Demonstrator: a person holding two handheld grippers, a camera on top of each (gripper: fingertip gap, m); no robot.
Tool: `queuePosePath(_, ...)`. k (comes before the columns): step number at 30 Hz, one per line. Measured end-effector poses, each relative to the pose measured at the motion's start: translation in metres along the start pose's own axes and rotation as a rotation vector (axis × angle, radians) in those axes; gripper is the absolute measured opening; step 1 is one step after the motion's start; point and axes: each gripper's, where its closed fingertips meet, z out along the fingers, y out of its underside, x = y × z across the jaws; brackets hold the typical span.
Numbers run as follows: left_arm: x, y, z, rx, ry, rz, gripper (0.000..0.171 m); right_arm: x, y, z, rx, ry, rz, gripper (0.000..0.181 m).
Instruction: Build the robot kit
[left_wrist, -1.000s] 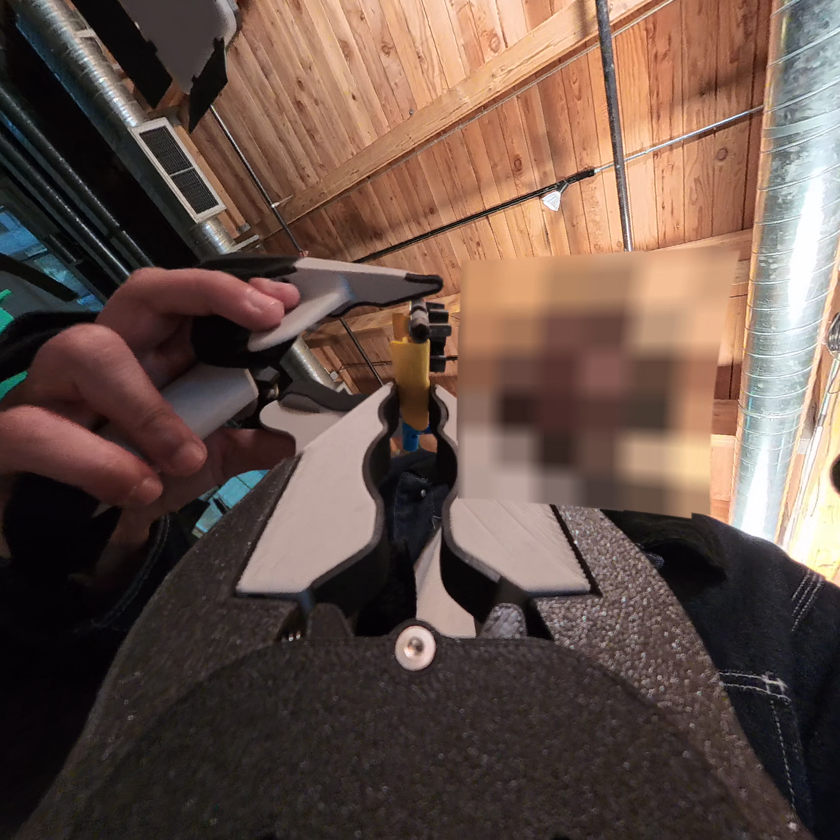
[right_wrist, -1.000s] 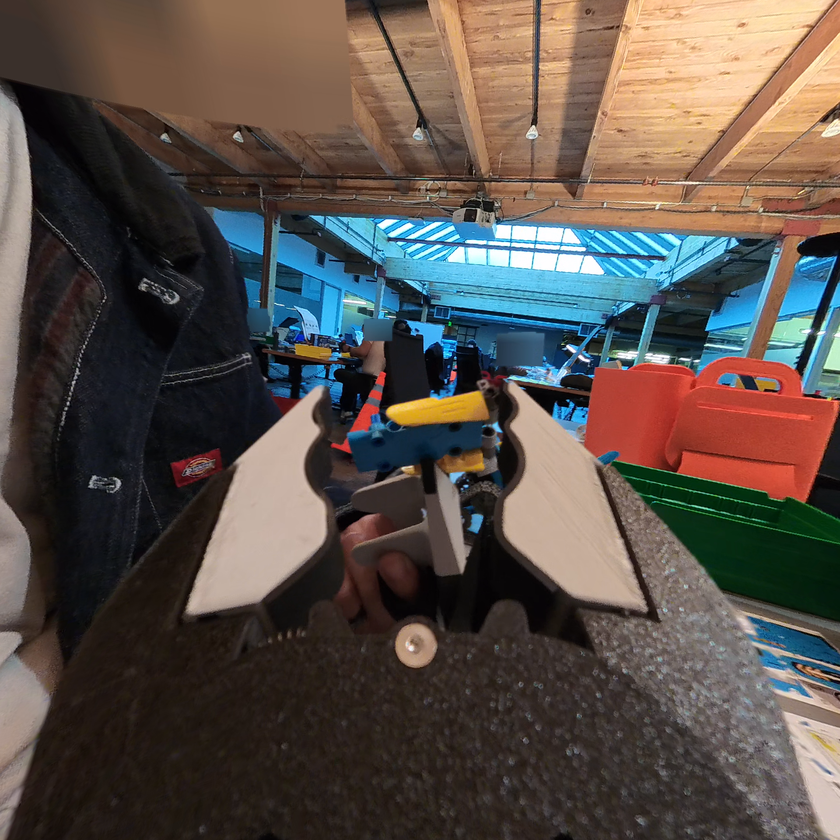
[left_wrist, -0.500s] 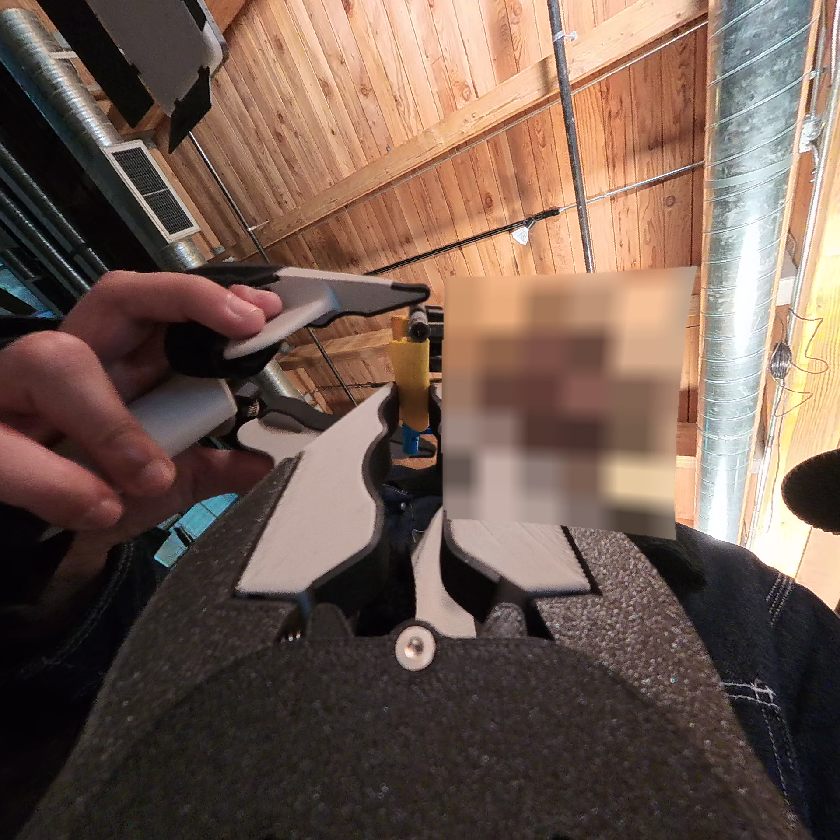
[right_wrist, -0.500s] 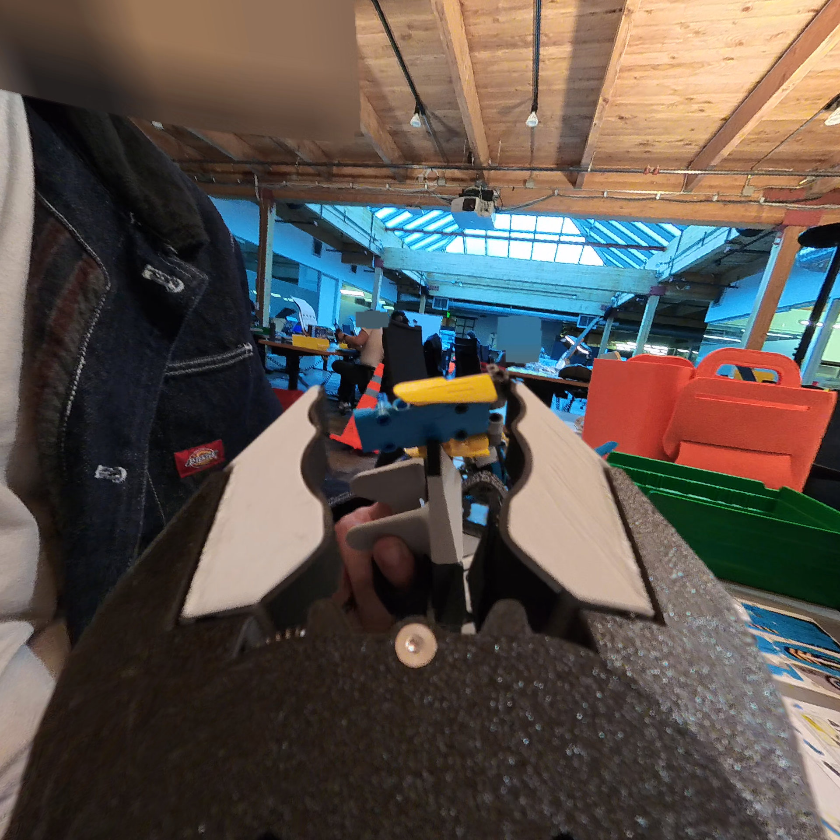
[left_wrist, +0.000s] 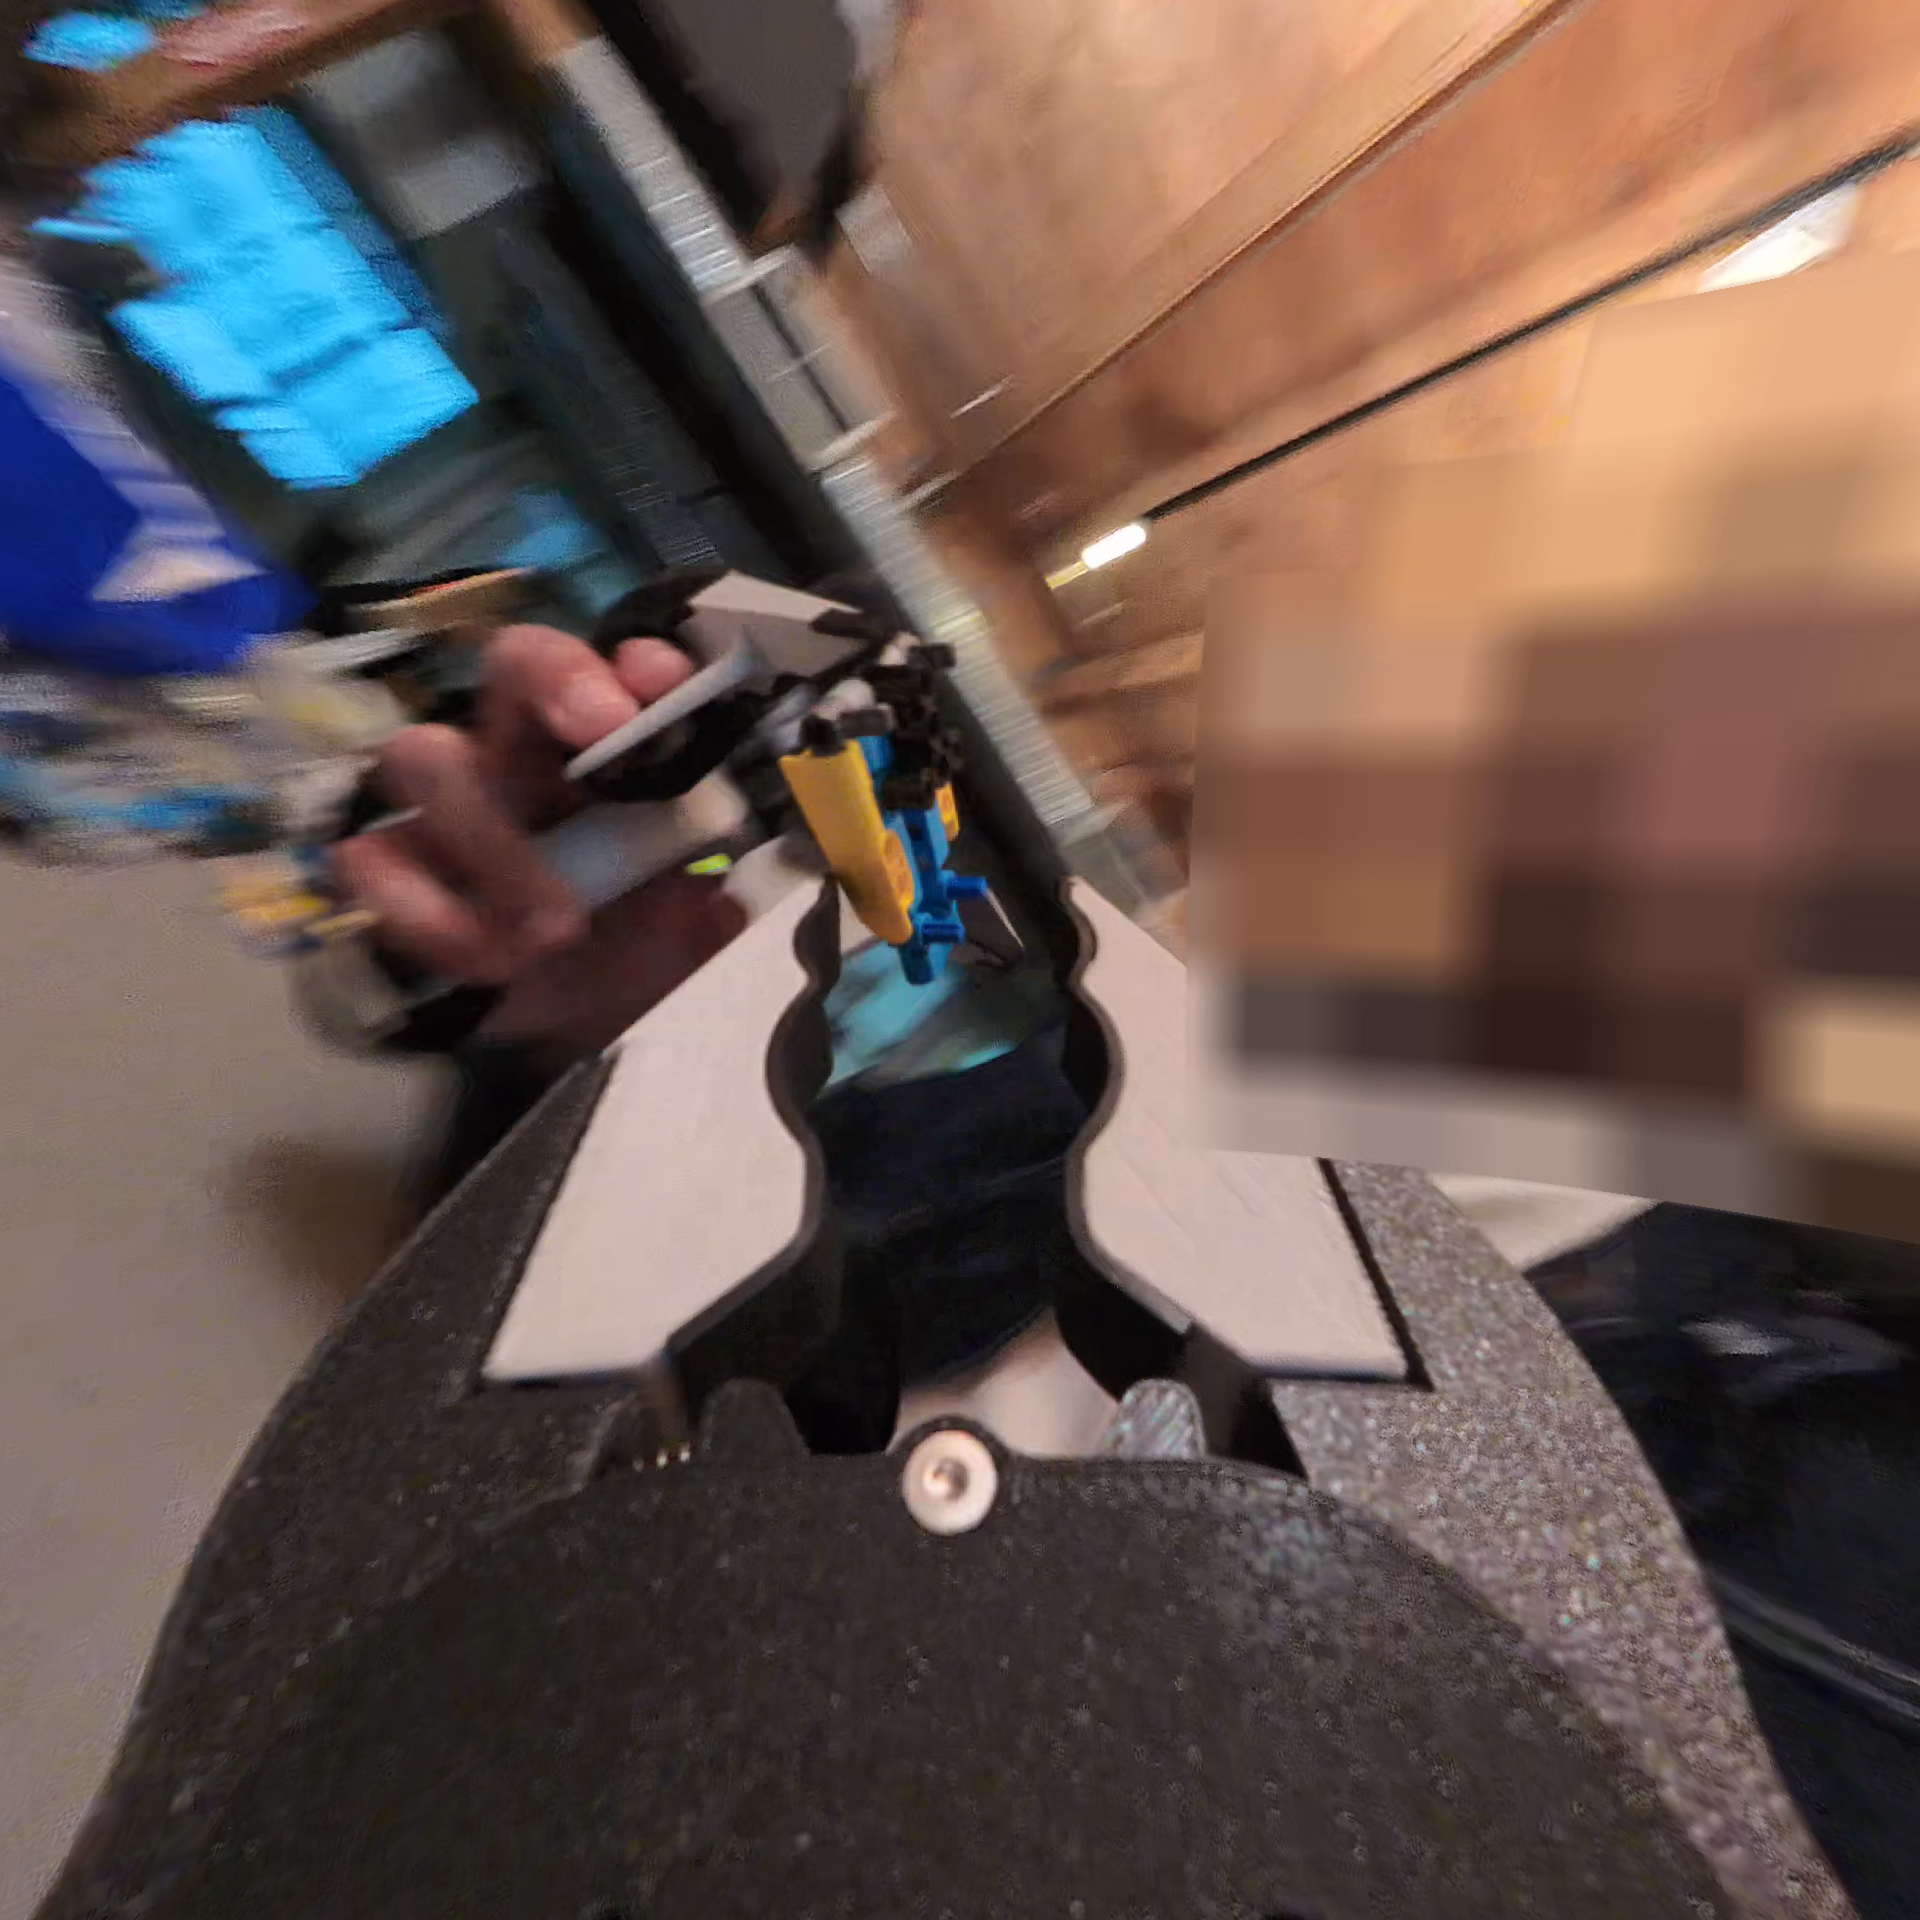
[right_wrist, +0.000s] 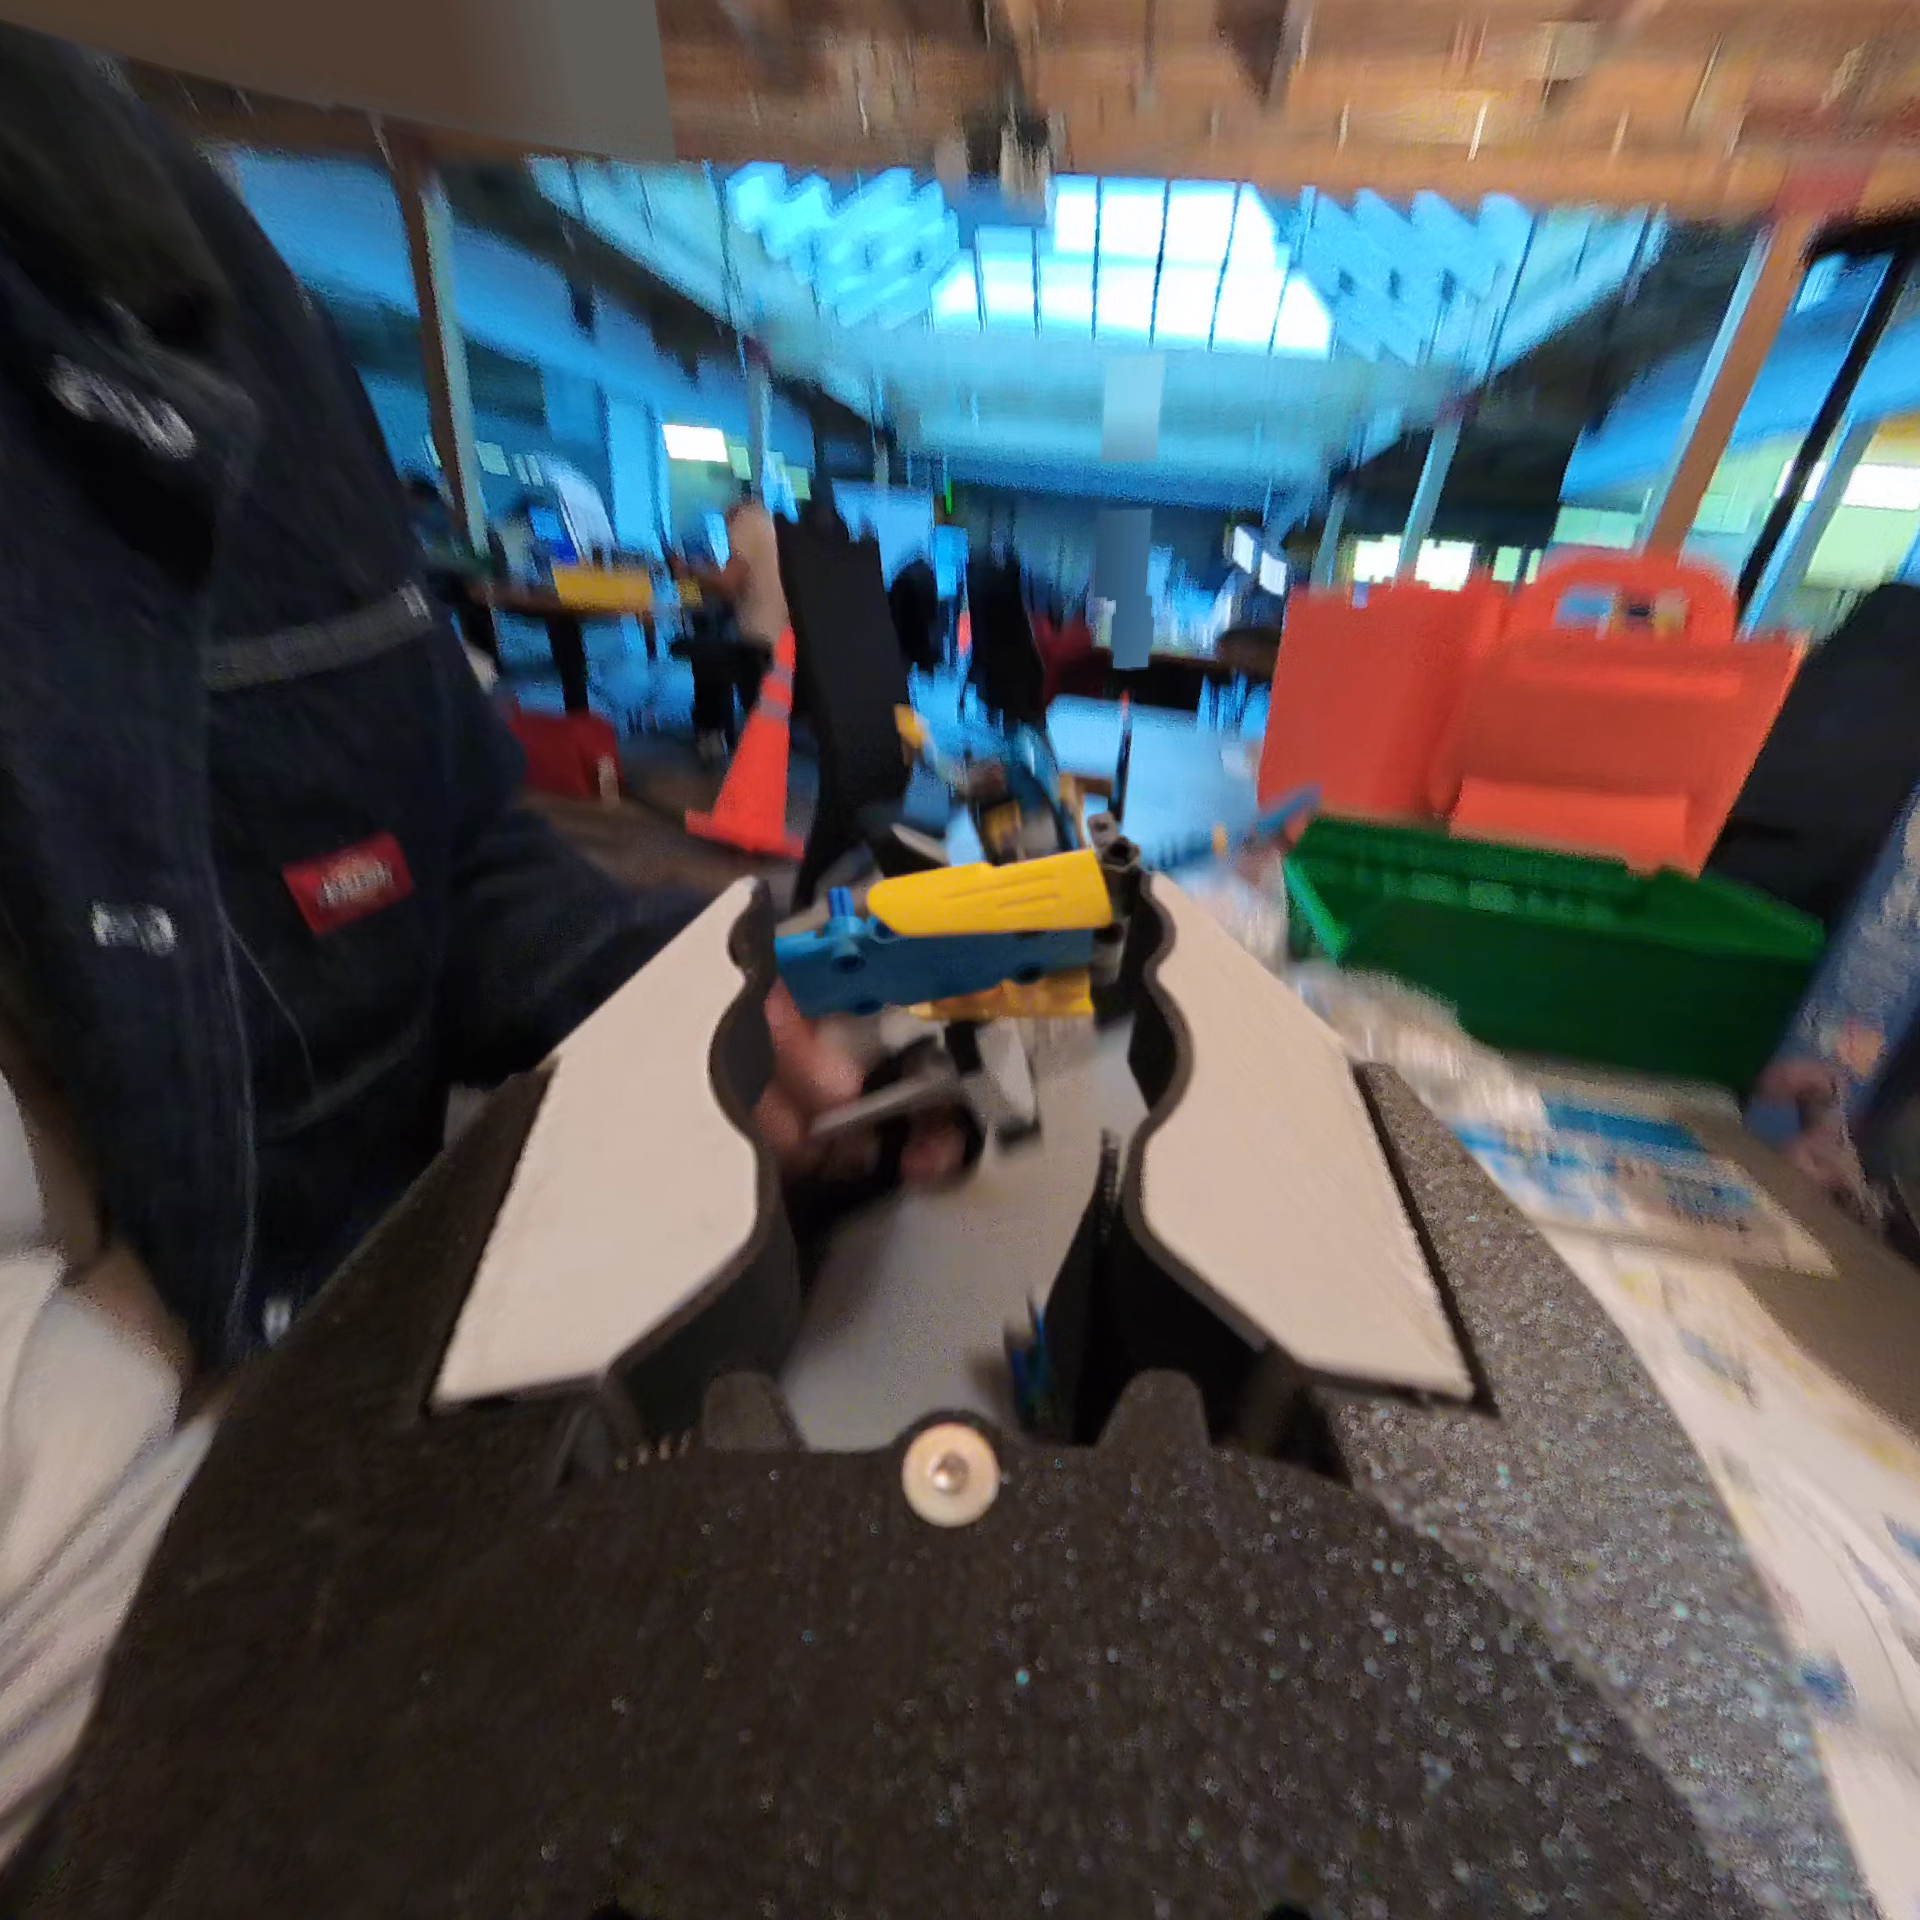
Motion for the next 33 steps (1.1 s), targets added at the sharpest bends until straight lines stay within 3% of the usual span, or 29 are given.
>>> queuePosePath(1,-0.013,0.001,-0.013,-0.072,-0.168,0.110,0.041,0.006,0.023,-0.006,-0.129,0.006,0.020,0.067)
queuePosePath(3,-0.029,-0.005,-0.044,-0.176,-0.448,0.368,0.038,0.019,0.077,-0.025,-0.381,0.041,0.074,0.058)
queuePosePath(6,-0.039,-0.011,-0.068,-0.312,-0.656,0.610,0.035,0.022,0.107,-0.027,-0.416,0.037,0.152,0.058)
queuePosePath(9,-0.063,-0.003,-0.079,-0.455,-0.786,0.688,0.035,0.019,0.114,-0.016,-0.436,0.016,0.170,0.058)
queuePosePath(13,-0.089,-0.005,-0.096,-0.581,-0.944,0.747,0.032,0.010,0.147,-0.037,-0.698,0.008,0.234,0.058)
queuePosePath(15,-0.105,-0.001,-0.110,-0.716,-1.033,0.785,0.031,0.005,0.146,-0.041,-0.718,-0.004,0.240,0.058)
queuePosePath(18,-0.116,0.009,-0.110,-0.832,-1.031,0.803,0.031,0.009,0.159,-0.055,-0.855,0.021,0.241,0.058)
queuePosePath(25,-0.121,0.006,-0.109,-0.837,-1.034,0.808,0.019,0.011,0.178,-0.065,-1.024,-0.007,0.190,0.059)
queuePosePath(29,-0.106,-0.001,-0.086,-0.758,-0.982,0.887,0.019,0.008,0.178,-0.059,-0.984,-0.015,0.199,0.058)
queuePosePath(33,-0.113,0.008,-0.081,-0.815,-0.991,0.893,0.025,0.005,0.173,-0.055,-0.933,-0.008,0.263,0.065)
